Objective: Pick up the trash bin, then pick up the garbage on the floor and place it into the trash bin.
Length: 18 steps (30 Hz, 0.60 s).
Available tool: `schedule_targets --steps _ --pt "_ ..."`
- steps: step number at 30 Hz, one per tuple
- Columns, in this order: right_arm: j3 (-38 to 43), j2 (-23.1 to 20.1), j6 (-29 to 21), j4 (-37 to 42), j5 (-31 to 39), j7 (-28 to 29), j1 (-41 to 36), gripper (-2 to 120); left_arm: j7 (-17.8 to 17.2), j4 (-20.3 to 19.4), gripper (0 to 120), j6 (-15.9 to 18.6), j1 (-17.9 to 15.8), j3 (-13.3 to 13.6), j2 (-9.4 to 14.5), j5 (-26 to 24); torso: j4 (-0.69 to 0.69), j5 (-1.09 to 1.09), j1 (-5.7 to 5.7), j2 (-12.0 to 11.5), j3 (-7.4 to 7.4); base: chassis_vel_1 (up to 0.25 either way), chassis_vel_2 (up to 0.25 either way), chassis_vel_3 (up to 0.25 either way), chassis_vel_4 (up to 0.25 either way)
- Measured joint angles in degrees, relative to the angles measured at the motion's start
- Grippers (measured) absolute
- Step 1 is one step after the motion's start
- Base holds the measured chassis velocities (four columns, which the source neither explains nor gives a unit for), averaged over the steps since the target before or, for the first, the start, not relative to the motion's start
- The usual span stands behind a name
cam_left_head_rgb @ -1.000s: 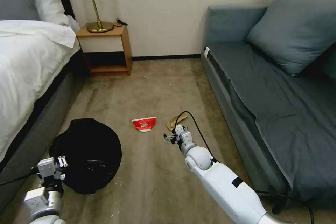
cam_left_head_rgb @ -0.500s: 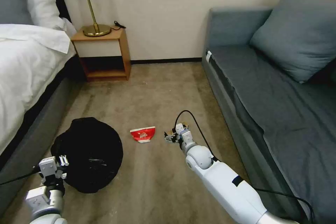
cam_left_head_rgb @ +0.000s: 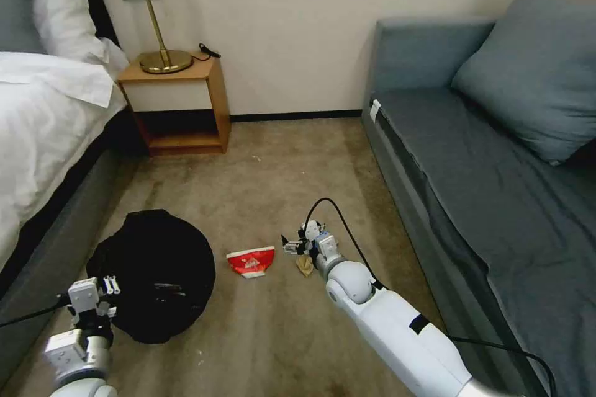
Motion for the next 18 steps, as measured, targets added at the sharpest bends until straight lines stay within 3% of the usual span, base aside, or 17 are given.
schedule_targets --steps 18 --pt "-1.80 0.05 1.35 0.98 0.09 -2.62 -2.11 100 0.02 0.34 7 -0.06 -0.03 -0.52 0.63 -0.32 -0.01 0.00 0.00 0.00 0.00 -0.158 0.155 0.161 -0.156"
